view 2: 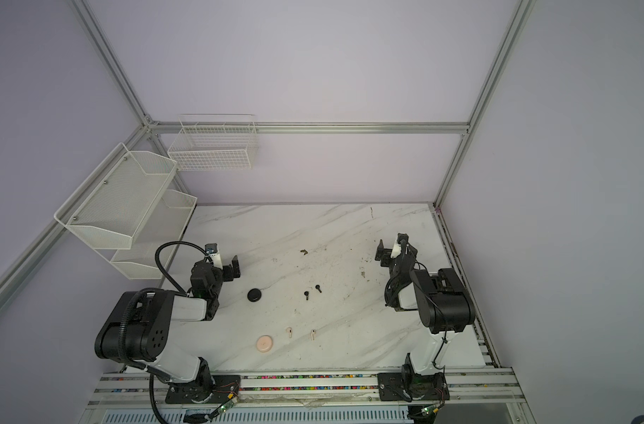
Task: Insert wireless bluetooth earbuds into charging case
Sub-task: Rotate the charging case at the center of the table.
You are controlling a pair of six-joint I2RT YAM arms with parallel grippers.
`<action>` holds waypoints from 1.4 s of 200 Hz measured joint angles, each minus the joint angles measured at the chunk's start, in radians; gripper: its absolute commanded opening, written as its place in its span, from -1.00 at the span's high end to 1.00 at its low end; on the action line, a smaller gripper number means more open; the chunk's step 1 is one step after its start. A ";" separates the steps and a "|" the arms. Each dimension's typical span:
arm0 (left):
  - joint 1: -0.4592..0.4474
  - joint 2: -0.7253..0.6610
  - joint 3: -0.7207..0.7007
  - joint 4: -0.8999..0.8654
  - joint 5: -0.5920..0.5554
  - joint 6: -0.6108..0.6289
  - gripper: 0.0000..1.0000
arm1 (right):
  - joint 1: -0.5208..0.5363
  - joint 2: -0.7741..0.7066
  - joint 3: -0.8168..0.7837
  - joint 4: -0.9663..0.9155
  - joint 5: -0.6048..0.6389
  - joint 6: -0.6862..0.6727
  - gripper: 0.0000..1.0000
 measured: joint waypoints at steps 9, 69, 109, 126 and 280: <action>-0.004 -0.014 0.000 -0.020 -0.023 -0.005 -1.00 | 0.002 -0.013 0.000 -0.017 0.014 0.000 -0.95; -0.023 -0.268 0.148 -0.486 -0.107 -0.153 -0.99 | 0.218 -0.260 0.327 -0.544 0.103 0.220 -0.95; -0.059 -0.164 0.418 -0.903 -0.058 -0.351 -1.00 | 0.502 -0.219 0.367 -0.733 0.076 0.306 -0.95; -0.087 -0.119 0.456 -1.050 -0.037 -0.421 -1.00 | 0.608 -0.192 0.375 -0.806 0.050 0.349 -0.95; -0.267 -0.087 0.453 -1.435 0.180 -0.639 -0.98 | 0.760 0.097 0.610 -1.054 -0.230 0.259 -0.95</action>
